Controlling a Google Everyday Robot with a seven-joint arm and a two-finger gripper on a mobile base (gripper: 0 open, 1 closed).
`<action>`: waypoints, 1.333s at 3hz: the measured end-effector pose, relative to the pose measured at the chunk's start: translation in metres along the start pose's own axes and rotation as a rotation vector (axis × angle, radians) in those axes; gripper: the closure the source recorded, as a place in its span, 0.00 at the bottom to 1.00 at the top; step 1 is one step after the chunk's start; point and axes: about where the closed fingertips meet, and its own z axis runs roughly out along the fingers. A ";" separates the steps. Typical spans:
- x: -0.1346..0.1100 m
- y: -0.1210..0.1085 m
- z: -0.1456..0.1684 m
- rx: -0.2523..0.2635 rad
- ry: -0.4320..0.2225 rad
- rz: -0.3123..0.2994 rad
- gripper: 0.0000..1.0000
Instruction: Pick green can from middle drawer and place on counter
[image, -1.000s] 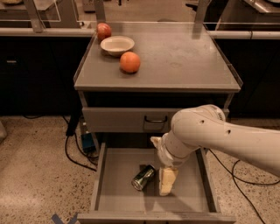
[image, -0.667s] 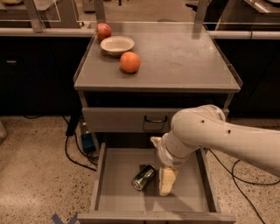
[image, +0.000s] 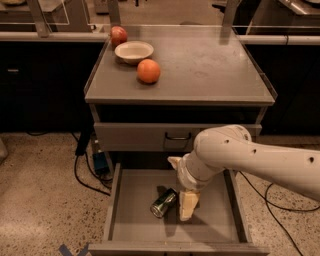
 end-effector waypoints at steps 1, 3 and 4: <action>0.004 -0.011 0.020 0.005 -0.012 -0.049 0.00; 0.036 -0.002 0.099 -0.039 0.026 -0.107 0.00; 0.036 -0.002 0.100 -0.037 0.026 -0.107 0.00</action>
Offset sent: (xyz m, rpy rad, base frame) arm 0.0286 0.0023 -0.0755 -0.0188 -0.0162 0.1130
